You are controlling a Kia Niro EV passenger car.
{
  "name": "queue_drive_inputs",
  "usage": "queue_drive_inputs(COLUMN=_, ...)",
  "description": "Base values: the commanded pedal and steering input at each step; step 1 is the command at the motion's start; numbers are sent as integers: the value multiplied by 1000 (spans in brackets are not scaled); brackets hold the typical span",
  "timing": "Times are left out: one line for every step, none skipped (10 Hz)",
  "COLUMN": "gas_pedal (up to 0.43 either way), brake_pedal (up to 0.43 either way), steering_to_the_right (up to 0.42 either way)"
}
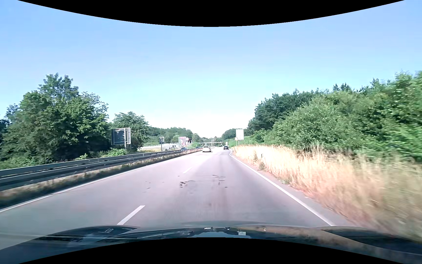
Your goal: Follow the waypoints while adhering to traffic rules and regulations
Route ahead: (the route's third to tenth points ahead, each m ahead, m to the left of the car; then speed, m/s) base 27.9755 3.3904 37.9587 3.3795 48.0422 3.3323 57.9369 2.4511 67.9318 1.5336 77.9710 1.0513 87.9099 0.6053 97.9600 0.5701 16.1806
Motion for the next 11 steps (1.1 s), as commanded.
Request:
queue_drive_inputs(gas_pedal=138, brake_pedal=0, steering_to_the_right=-1)
queue_drive_inputs(gas_pedal=138, brake_pedal=0, steering_to_the_right=0)
queue_drive_inputs(gas_pedal=138, brake_pedal=0, steering_to_the_right=0)
queue_drive_inputs(gas_pedal=138, brake_pedal=0, steering_to_the_right=1)
queue_drive_inputs(gas_pedal=138, brake_pedal=0, steering_to_the_right=1)
queue_drive_inputs(gas_pedal=138, brake_pedal=0, steering_to_the_right=2)
queue_drive_inputs(gas_pedal=138, brake_pedal=0, steering_to_the_right=3)
queue_drive_inputs(gas_pedal=138, brake_pedal=0, steering_to_the_right=3)
queue_drive_inputs(gas_pedal=138, brake_pedal=0, steering_to_the_right=4)
queue_drive_inputs(gas_pedal=138, brake_pedal=0, steering_to_the_right=6)
queue_drive_inputs(gas_pedal=138, brake_pedal=0, steering_to_the_right=7)
